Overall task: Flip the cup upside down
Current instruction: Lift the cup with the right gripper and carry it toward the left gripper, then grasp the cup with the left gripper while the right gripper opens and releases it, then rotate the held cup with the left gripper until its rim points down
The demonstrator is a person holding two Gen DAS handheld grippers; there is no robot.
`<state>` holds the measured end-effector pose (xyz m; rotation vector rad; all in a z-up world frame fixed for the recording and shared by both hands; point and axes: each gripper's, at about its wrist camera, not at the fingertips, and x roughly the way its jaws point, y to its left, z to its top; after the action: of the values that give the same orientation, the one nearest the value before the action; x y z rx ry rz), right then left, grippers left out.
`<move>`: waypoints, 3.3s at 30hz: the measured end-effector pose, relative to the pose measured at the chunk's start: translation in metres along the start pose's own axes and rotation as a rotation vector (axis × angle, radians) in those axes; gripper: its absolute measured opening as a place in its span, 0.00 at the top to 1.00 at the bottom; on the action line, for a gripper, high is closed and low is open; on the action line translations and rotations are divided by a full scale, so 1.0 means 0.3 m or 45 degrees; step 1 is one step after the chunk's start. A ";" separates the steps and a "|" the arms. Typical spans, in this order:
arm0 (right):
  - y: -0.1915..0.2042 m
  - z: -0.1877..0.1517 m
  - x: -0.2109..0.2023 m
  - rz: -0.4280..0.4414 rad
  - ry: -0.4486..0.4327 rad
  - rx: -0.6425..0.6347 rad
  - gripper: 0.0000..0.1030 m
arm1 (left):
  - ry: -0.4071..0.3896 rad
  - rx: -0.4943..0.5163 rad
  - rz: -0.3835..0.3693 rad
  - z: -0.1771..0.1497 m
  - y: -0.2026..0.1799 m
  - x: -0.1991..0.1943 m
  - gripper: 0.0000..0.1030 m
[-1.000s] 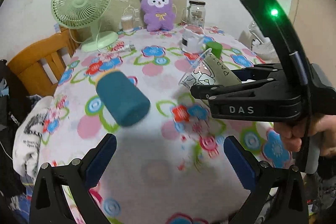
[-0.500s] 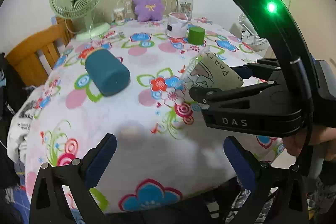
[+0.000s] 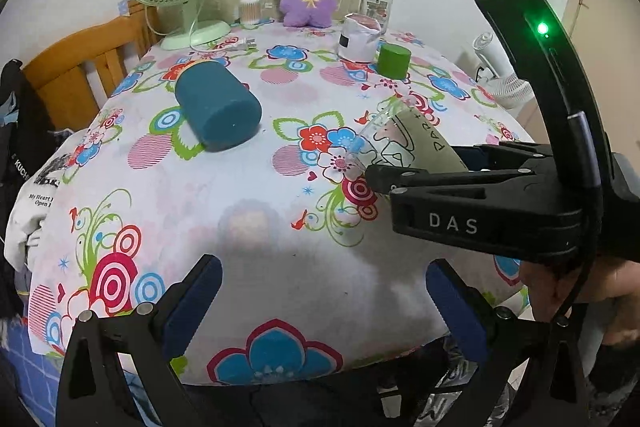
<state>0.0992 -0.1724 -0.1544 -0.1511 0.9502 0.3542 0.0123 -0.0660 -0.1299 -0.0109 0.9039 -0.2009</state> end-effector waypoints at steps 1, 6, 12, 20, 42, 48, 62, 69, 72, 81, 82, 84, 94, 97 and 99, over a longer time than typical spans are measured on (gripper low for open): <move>0.003 0.001 -0.001 -0.002 -0.001 -0.008 0.31 | -0.001 -0.001 -0.003 0.000 0.002 -0.002 0.00; -0.009 0.004 -0.048 -0.005 -0.062 -0.025 0.16 | -0.011 -0.022 -0.021 0.005 0.001 -0.011 0.00; -0.092 -0.002 -0.158 0.015 -0.183 0.066 0.03 | -0.059 -0.087 -0.022 0.021 -0.016 -0.030 0.00; -0.315 -0.073 -0.340 0.018 -0.349 0.288 0.03 | -0.100 -0.269 -0.077 0.020 -0.089 0.004 0.00; -0.483 -0.208 -0.337 0.201 -0.295 0.193 0.03 | -0.129 -0.512 0.242 0.093 -0.229 0.211 0.00; -0.497 -0.228 -0.284 0.268 -0.197 0.121 0.03 | -0.141 -0.538 0.282 0.086 -0.230 0.223 0.13; -0.443 -0.221 -0.171 0.245 -0.088 -0.140 0.03 | -0.168 -0.508 0.297 0.103 -0.185 0.181 0.32; -0.395 -0.189 -0.169 0.288 -0.112 -0.189 0.03 | -0.079 -0.440 0.232 0.123 -0.163 0.126 0.32; -0.348 -0.187 -0.164 0.307 -0.113 -0.231 0.03 | -0.045 -0.432 0.203 0.125 -0.140 0.097 0.32; -0.218 -0.188 -0.134 0.353 -0.100 -0.311 0.03 | -0.038 -0.311 0.214 0.154 -0.069 -0.021 0.32; -0.204 -0.187 -0.130 0.359 -0.097 -0.316 0.03 | -0.030 -0.294 0.213 0.156 -0.064 -0.028 0.32; -0.181 -0.185 -0.124 0.366 -0.096 -0.328 0.03 | -0.008 -0.245 0.220 0.160 -0.050 -0.047 0.32; -0.117 -0.187 -0.108 0.393 -0.076 -0.366 0.03 | 0.172 -0.061 0.210 0.167 -0.001 -0.066 0.32; -0.109 -0.189 -0.108 0.395 -0.073 -0.368 0.03 | 0.183 -0.012 0.209 0.168 -0.008 -0.070 0.31; -0.105 -0.190 -0.105 0.387 -0.070 -0.368 0.03 | 0.167 -0.005 0.204 0.165 -0.010 -0.067 0.31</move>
<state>0.0501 -0.2251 -0.1624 -0.2597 0.8647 0.7734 0.0385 -0.0692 -0.0834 0.0718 1.0309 -0.0509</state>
